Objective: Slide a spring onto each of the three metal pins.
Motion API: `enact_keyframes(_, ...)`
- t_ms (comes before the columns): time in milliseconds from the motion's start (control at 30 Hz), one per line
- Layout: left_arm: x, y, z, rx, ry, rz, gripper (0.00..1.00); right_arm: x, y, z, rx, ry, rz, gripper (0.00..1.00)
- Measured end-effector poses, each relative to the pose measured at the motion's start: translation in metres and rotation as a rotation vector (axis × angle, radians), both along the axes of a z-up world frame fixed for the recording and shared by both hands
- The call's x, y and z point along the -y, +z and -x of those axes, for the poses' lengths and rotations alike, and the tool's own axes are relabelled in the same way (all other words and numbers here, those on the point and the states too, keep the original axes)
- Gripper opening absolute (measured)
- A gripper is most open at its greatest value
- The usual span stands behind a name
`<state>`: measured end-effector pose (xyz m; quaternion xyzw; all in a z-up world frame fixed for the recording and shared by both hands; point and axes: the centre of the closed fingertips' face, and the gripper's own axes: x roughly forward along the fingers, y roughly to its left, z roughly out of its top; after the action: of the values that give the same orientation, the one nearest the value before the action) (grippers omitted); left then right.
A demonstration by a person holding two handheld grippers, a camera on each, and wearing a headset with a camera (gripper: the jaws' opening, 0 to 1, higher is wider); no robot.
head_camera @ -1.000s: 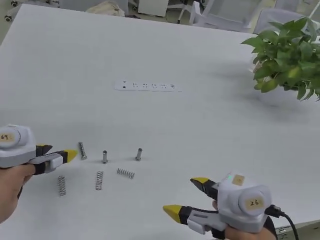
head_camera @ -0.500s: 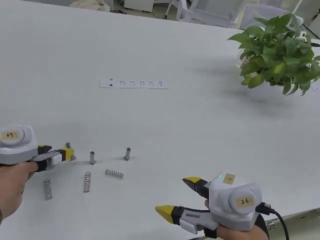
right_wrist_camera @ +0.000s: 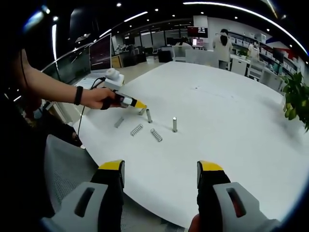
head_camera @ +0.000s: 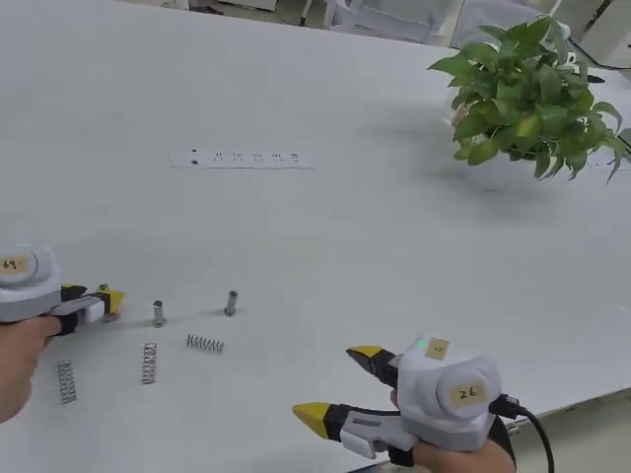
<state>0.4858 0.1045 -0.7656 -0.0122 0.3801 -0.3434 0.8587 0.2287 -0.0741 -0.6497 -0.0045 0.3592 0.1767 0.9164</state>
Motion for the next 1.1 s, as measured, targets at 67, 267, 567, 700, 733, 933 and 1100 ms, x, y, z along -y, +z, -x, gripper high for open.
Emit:
enact_keyframes(67, 0.0, -0.003, -0.001, -0.002, -0.002, -0.007, 0.27, -0.001, -0.001, 0.0, -0.005, 0.001, 0.001, 0.59)
enact_keyframes(267, 0.005, -0.008, -0.005, 0.039, -0.04, -0.061, 0.2, -0.002, -0.001, -0.002, -0.01, 0.008, 0.003, 0.59)
enact_keyframes(567, 0.004, -0.008, -0.003, 0.085, -0.092, -0.136, 0.11, -0.003, 0.0, -0.005, -0.01, 0.014, 0.007, 0.59)
enact_keyframes(700, -0.003, -0.01, -0.004, 0.086, -0.098, -0.171, 0.04, -0.003, -0.001, -0.004, -0.013, 0.015, 0.009, 0.59)
enact_keyframes(733, -0.005, -0.009, -0.003, 0.088, -0.1, -0.178, 0.03, -0.003, -0.001, -0.004, -0.012, 0.014, 0.006, 0.59)
enact_keyframes(933, -0.01, -0.011, -0.006, 0.097, -0.116, -0.214, 0.01, -0.005, -0.003, -0.002, -0.016, 0.015, 0.005, 0.59)
enact_keyframes(1100, -0.004, -0.011, -0.011, 0.108, -0.138, -0.224, 0.06, -0.005, -0.004, -0.002, -0.02, 0.01, 0.004, 0.59)
